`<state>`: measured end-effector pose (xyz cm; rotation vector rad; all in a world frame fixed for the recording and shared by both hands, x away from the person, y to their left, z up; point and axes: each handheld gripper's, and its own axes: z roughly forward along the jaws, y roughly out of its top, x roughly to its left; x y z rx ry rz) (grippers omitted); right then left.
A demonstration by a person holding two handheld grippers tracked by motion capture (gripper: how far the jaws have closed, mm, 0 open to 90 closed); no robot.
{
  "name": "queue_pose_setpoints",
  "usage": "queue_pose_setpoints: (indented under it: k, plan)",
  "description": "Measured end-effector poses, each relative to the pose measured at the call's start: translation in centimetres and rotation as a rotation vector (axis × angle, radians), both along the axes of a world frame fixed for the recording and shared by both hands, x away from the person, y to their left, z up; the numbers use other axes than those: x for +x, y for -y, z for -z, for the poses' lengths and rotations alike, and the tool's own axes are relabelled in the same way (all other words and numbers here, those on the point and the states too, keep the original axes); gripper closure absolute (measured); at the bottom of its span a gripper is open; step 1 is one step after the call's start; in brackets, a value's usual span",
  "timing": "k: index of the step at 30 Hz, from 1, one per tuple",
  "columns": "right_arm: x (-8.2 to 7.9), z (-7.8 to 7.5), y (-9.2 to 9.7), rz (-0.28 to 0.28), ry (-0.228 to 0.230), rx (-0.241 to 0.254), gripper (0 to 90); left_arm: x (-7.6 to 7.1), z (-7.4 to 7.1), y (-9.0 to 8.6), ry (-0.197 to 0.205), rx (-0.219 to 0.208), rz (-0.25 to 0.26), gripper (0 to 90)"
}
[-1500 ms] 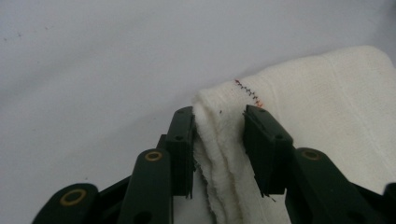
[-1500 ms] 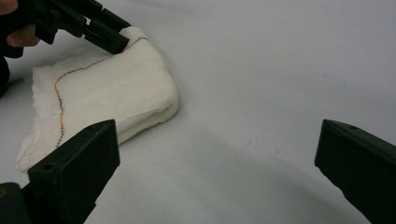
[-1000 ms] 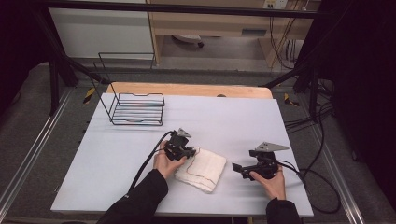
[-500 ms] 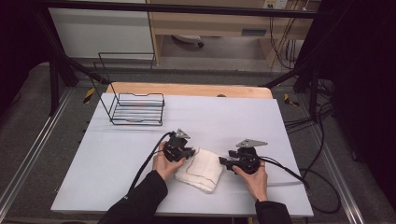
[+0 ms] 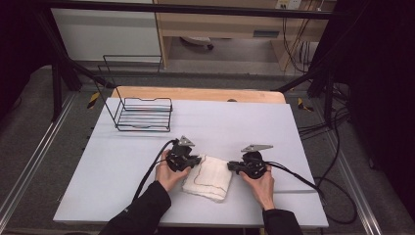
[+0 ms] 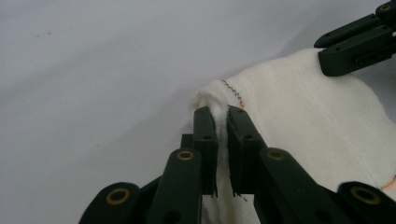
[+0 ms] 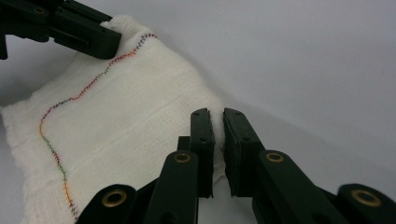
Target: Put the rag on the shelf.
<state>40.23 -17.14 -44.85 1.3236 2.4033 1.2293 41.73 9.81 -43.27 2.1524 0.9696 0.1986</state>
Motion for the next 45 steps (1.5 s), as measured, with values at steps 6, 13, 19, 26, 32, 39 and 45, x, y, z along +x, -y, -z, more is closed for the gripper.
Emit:
queue_pose_setpoints:
  k: [6, 13, 19, 26, 32, 39, 45]
  plan:
    - [0.9, -0.3, -2.3, -0.041, 0.051, -0.002, 83.2, -1.6, -0.6, -1.5, 0.031, 0.032, -0.035, 82.4]
    - [1.6, 0.1, -3.8, -0.067, 0.054, -0.022, 82.9, -2.0, 0.2, -3.2, 0.012, 0.002, -0.073, 79.7]
    - [1.4, 0.0, -3.6, -0.070, 0.057, -0.045, 82.3, -0.3, 0.9, -4.0, 0.008, -0.016, -0.106, 57.0]
    - [1.4, 0.2, -3.6, -0.068, 0.066, -0.054, 81.8, 0.6, 1.4, -3.7, 0.017, -0.029, -0.085, 55.7]
    - [1.5, 0.3, -3.4, -0.064, 0.077, -0.049, 76.2, 0.7, 1.6, -3.6, -0.018, -0.045, -0.069, 63.5]
    - [1.5, -0.2, -3.1, -0.073, 0.087, -0.018, 56.2, 0.7, 1.7, -3.5, -0.044, -0.055, -0.045, 73.0]
    - [1.8, 0.3, -3.3, -0.058, 0.049, -0.023, 51.8, 0.6, 1.7, -3.3, -0.035, -0.049, -0.039, 76.7]
